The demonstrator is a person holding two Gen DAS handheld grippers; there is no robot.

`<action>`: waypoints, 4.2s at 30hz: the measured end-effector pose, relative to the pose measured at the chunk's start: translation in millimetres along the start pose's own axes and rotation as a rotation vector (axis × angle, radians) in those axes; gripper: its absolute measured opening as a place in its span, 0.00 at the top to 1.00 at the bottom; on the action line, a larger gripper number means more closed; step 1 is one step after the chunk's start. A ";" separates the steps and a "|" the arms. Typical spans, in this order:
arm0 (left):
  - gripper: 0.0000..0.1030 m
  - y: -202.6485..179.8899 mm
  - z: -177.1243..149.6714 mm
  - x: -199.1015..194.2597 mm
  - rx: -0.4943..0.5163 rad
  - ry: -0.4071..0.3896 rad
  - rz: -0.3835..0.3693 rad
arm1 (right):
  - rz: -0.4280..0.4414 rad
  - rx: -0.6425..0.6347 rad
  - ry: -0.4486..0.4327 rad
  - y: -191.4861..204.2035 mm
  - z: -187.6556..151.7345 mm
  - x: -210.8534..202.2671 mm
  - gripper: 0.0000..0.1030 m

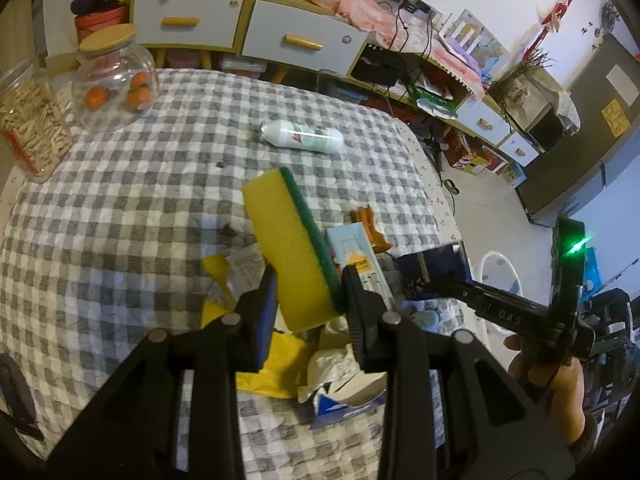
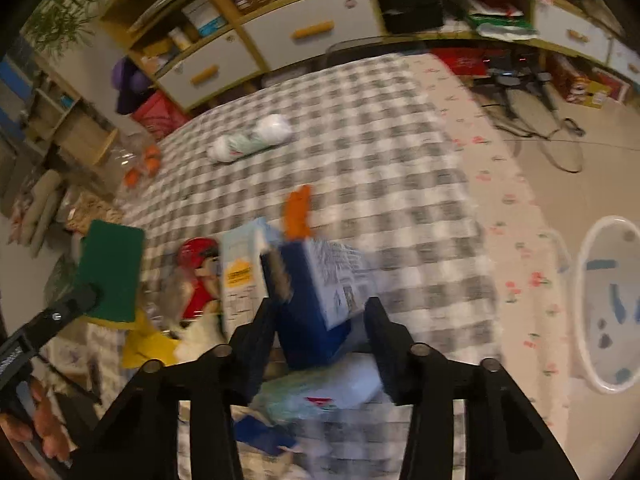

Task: Collect trash
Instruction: 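Grasp the yellow-green sponge with the left tool while the right tool grasps the small blue box, then carry sponge and blue box over the white bin and open both tools, then move both open tools back over the trash pile on the table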

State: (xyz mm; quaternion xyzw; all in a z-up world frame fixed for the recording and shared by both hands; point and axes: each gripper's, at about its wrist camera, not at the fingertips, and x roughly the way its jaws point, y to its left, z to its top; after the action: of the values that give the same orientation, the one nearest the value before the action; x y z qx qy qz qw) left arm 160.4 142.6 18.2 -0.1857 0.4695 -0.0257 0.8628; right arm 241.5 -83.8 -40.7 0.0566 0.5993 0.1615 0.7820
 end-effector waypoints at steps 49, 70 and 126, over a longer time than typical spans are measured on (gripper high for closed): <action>0.68 -255.8 -52.8 123.0 0.342 0.092 -0.360 | -0.174 0.461 -0.212 -244.1 -78.7 -147.1 0.69; 0.11 -286.0 -74.4 161.6 0.409 0.163 -0.227 | -0.267 0.486 -0.213 -286.2 -119.4 -183.1 0.38; 0.01 -44.1 -38.6 27.3 0.267 0.124 0.057 | -0.226 0.111 -0.122 -103.1 -78.8 -111.2 0.09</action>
State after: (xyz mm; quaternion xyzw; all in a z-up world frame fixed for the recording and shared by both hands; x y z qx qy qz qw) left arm 149.7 84.2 -7.3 -0.0537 0.5195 -0.0749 0.8495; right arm 159.8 -224.8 10.7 0.0418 0.5611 0.0350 0.8259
